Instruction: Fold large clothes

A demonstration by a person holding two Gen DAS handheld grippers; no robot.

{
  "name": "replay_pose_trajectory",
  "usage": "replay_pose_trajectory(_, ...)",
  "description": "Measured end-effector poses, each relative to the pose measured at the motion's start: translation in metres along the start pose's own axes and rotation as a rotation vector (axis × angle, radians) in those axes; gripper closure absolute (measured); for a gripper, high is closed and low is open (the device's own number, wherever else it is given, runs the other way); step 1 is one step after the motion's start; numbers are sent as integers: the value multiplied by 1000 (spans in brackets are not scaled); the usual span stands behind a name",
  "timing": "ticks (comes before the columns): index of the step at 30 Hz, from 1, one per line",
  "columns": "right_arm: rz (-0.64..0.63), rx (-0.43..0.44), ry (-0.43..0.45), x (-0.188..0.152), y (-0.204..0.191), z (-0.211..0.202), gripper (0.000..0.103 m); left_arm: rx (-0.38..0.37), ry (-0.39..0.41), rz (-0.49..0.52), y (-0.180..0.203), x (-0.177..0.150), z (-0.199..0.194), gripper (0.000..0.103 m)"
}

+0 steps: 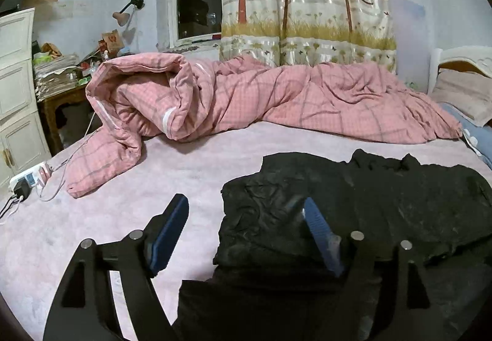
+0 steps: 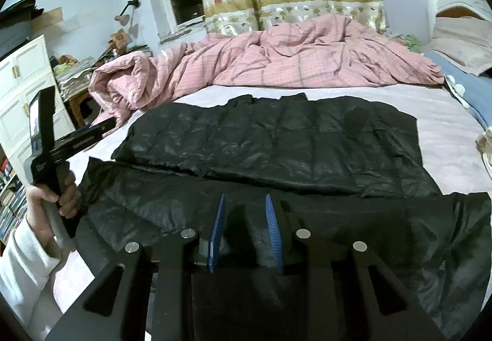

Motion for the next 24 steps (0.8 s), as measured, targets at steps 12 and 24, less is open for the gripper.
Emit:
replay_pose_trajectory(12, 104, -201, -128, 41, 72, -9, 74, -93, -121, 6, 12, -5, 19, 56)
replay_pose_trajectory(24, 243, -220, -421, 26, 140, 85, 74, -33, -288, 1, 12, -30, 57, 55)
Point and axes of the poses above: each gripper's, at about its wrist camera, not at the fingertips, and z roughly the way its jaws point, y to its right, x to its top, the point moved 3 cm from there along z, roughly the way its jaws point, and after that the axes turned 4 degrees about -z, right-handed, at the moved point
